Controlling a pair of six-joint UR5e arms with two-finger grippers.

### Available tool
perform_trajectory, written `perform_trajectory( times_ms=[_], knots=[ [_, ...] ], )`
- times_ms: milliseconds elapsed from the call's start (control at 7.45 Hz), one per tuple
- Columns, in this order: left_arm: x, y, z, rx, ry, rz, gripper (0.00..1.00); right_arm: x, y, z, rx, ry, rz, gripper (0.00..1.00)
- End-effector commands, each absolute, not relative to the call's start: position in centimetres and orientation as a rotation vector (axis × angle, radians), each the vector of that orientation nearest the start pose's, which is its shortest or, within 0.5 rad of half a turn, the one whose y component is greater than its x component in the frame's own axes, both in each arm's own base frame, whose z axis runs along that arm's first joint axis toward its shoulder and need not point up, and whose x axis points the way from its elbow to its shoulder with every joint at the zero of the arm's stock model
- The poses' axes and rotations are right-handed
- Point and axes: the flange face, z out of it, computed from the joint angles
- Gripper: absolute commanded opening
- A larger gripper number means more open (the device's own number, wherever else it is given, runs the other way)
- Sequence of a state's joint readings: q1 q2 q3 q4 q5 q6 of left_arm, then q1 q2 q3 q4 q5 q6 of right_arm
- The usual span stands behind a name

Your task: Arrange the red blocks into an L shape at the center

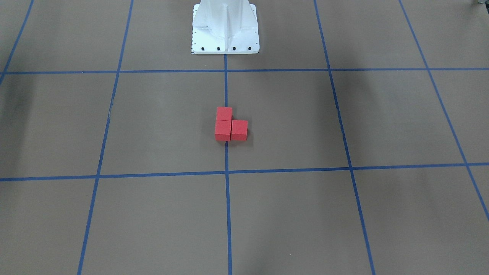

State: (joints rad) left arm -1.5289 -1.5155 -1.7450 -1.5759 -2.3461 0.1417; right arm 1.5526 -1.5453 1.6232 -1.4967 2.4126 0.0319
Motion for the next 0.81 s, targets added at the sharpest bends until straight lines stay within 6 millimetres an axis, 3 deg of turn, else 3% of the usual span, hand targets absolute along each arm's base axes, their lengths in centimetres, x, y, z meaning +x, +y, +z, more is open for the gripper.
perform_trajectory(
  times_ms=[0,268,671],
  knots=[
    [-4.7,-47.4,62.3,0.1,0.773,0.142,1.0,6.3,-49.6,61.9,0.105,-0.845,-0.015,0.99],
    [-4.8,-47.1,59.9,0.108,0.777,0.076,1.0,7.1,-49.8,60.7,0.049,-0.839,0.025,0.99],
    [-4.8,-47.1,60.5,0.094,0.779,0.069,1.0,7.3,-49.2,60.3,-0.005,-0.839,0.054,0.99]
  ],
)
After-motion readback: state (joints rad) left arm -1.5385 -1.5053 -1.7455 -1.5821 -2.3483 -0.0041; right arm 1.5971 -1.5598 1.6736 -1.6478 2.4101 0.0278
